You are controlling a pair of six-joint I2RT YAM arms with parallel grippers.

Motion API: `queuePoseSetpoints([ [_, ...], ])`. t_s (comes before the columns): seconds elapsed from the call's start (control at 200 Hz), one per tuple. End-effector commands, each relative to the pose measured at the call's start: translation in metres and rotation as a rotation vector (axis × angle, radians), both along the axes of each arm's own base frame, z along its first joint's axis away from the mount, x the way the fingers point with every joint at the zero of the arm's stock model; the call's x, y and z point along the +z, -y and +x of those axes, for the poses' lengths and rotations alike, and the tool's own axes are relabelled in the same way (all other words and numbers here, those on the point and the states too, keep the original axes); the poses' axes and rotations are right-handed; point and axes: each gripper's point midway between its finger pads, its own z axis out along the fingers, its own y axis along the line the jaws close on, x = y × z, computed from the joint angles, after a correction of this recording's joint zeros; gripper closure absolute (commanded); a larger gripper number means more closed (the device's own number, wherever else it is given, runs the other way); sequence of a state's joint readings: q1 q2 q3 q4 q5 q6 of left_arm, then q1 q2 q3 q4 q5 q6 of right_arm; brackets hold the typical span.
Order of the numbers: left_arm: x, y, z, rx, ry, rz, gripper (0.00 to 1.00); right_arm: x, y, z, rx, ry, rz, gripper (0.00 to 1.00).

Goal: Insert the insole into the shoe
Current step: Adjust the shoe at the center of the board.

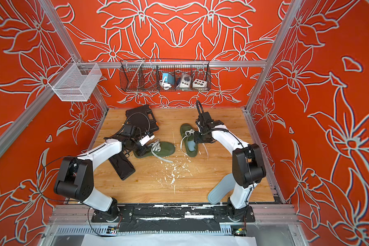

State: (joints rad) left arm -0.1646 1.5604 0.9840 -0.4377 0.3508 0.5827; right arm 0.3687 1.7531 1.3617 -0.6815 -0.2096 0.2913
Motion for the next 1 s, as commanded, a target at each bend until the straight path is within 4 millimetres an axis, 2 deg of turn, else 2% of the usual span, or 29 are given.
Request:
queuePoseSetpoints([
  [0.0,0.002,0.006,-0.007,-0.026,-0.034,-0.035,0.67,0.009,0.003,-0.002,0.009,0.012,0.01,0.49],
  [0.27,-0.003,0.015,-0.013,-0.045,-0.101,-0.066,0.69,0.011,0.004,-0.002,0.014,0.016,0.008,0.49],
  [0.39,-0.002,0.026,-0.019,-0.072,-0.128,-0.107,0.71,0.01,0.005,-0.002,0.012,0.014,0.011,0.49],
  [0.51,0.005,0.038,-0.023,-0.085,-0.163,-0.187,0.79,0.011,0.006,-0.002,0.011,0.015,0.015,0.49],
  [0.636,0.022,0.056,-0.021,-0.061,-0.201,-0.327,0.99,0.014,0.009,-0.001,0.003,0.022,0.014,0.49],
  [0.826,0.052,0.066,0.006,0.084,-0.167,-0.476,1.0,0.019,0.017,-0.001,-0.015,0.035,0.018,0.49],
  [0.996,0.071,0.069,0.028,0.243,-0.128,-0.571,1.0,0.022,0.025,-0.003,-0.044,0.036,0.021,0.48],
])
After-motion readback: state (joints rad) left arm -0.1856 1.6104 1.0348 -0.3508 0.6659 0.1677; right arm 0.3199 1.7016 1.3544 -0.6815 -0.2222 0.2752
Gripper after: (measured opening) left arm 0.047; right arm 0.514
